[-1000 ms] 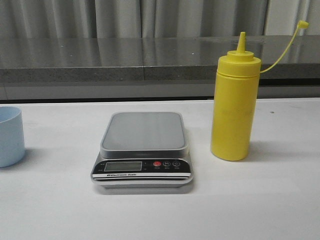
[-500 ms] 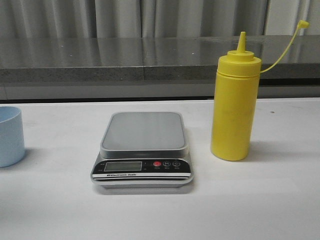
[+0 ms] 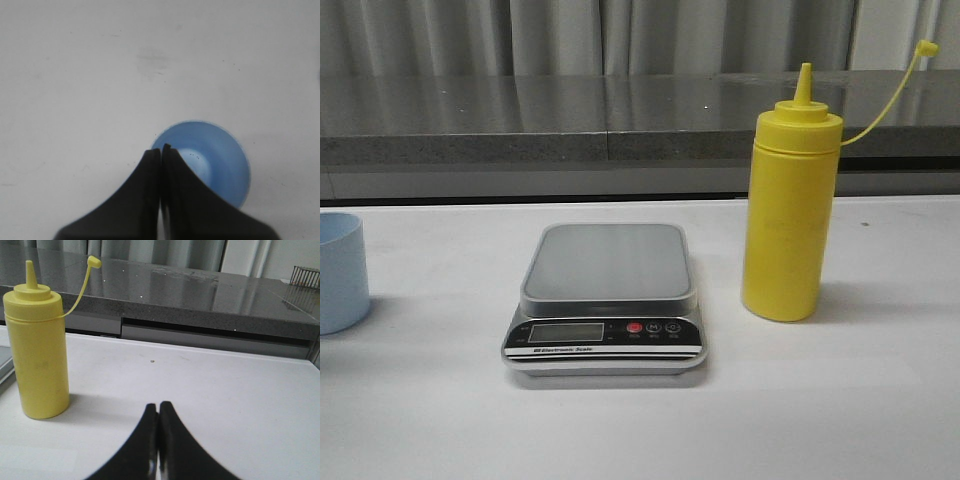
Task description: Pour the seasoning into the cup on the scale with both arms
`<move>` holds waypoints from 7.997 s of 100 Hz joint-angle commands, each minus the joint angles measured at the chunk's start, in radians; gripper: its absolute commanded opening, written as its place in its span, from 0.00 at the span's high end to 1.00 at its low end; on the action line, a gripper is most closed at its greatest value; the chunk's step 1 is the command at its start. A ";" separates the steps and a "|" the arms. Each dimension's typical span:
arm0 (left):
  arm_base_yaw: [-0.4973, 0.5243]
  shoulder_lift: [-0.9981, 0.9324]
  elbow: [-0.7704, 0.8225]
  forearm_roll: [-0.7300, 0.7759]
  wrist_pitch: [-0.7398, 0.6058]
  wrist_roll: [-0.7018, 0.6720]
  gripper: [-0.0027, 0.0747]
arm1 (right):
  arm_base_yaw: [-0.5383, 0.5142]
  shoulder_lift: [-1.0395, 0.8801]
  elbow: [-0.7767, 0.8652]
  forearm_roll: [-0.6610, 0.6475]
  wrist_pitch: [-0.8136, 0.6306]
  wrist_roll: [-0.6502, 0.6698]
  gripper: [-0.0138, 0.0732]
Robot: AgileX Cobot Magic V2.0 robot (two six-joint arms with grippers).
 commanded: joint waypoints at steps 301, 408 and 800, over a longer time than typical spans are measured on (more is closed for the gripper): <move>-0.453 0.466 -0.738 -0.122 0.331 -0.004 0.99 | -0.007 -0.014 0.000 -0.003 -0.082 -0.007 0.92; -0.486 0.534 -0.773 -0.066 0.362 -0.004 0.67 | -0.007 -0.014 0.000 -0.003 -0.082 -0.007 0.92; -0.027 -1.209 0.548 -0.060 -0.228 -0.006 0.99 | -0.005 0.742 -0.541 0.032 -0.042 0.001 0.92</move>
